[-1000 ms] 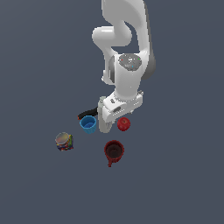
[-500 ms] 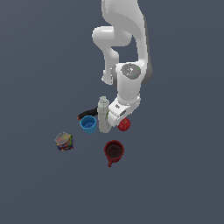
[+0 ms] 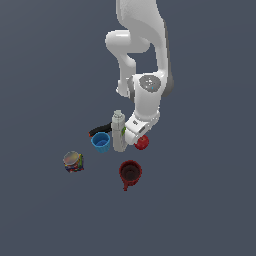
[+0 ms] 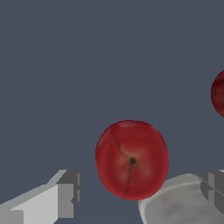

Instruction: Pick up a designated object from a clutter of objects.

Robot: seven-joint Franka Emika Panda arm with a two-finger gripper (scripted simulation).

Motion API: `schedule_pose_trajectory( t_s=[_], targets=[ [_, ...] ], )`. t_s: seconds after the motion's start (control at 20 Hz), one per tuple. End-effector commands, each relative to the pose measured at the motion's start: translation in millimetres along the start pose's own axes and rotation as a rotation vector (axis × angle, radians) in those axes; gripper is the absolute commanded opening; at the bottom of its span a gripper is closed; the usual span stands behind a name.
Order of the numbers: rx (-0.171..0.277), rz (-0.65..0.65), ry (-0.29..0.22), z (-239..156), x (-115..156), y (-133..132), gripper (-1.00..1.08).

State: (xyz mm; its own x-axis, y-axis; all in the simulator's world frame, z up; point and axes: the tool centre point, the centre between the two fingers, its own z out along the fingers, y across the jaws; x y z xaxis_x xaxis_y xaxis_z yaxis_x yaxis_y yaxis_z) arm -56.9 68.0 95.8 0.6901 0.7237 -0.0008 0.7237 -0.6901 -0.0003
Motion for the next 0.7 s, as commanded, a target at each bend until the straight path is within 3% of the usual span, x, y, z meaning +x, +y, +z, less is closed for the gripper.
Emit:
schedule_pose_trajectory(
  t_s=[0.0, 0.65],
  targets=[
    [0.000, -0.001, 0.000, 3.6, -0.1, -0.3, 1.00],
    [0.000, -0.005, 0.001, 48.8, -0.7, -0.9, 1.00]
  ],
)
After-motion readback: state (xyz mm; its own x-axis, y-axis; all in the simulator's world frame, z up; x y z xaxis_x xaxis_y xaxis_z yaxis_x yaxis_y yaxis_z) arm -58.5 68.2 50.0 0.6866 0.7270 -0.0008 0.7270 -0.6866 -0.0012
